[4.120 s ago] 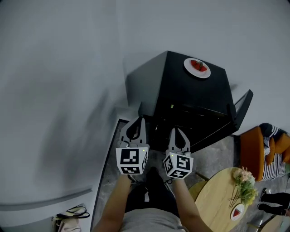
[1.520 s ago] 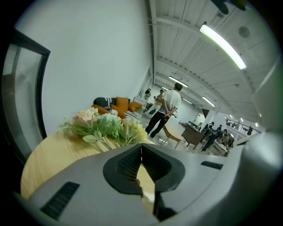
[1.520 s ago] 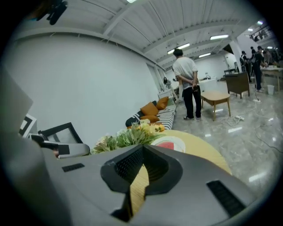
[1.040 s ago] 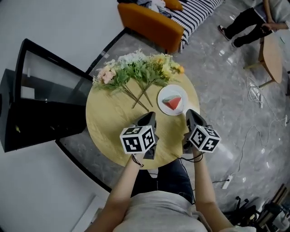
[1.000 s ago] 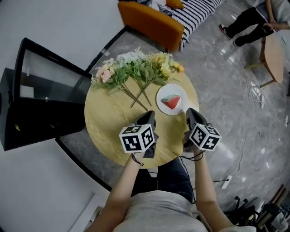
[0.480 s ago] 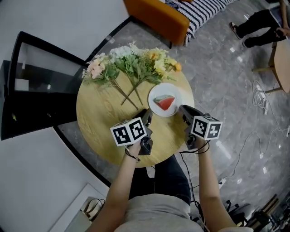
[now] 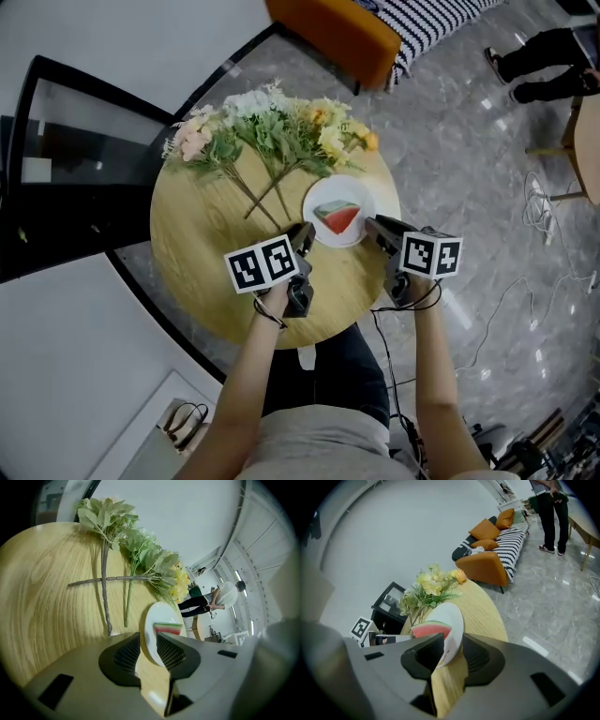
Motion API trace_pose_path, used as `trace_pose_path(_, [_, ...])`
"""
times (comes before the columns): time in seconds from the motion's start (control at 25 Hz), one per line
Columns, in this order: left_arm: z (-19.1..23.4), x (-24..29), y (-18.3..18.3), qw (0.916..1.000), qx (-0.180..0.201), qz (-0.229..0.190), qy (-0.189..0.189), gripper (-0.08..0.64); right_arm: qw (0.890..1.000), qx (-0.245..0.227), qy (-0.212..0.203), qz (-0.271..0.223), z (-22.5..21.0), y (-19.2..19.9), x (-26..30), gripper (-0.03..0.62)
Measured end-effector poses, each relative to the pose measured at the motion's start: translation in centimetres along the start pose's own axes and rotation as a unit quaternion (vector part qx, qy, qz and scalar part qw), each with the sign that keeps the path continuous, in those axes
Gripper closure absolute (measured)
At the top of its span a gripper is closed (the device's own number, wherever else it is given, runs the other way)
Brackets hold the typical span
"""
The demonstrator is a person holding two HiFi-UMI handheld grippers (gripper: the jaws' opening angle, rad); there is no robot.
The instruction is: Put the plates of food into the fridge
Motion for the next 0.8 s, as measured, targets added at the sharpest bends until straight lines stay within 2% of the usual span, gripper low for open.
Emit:
trace_pose_path(0.24, [0.2,0.8,0.0,0.9998,-0.018,0.006,0.004,0.469,0.999,0.042,-0.025,0.023,-1.1,-0.6,0.6,0.48])
trace_pose_path(0.48, [0.5,0.7,-0.1,0.9992,-0.038,0.008,0.013,0.469,0.985,0.151,-0.082,0.027,-1.9,-0.8,0.9,0.485])
trace_pose_path(0.64, [0.3,1.0,0.1,0.9982,-0.057,0.002,0.017,0.471,0.986,0.152,-0.064,0.038,-1.9,-0.7,1.2,0.547])
trace_pose_path(0.72, [0.3,0.9,0.2,0.9975,-0.07,-0.003,0.014,0.477,0.985,0.157,-0.057,0.037,-1.8,-0.6,1.2,0.552])
trace_pose_path(0.8, [0.4,0.7,0.3,0.9967,-0.08,-0.009,0.01,0.514,0.984,0.168,-0.059,0.03,-1.7,-0.4,1.0,0.555])
Point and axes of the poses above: the fingertips, and each gripper's own axes: x forward along the fingers, z to its left, y out of its underside, the point moved 10 cm from there along -x, backward along the fingers, and after that the axes turned 2 degrees about -y, right-handed, at the moved point
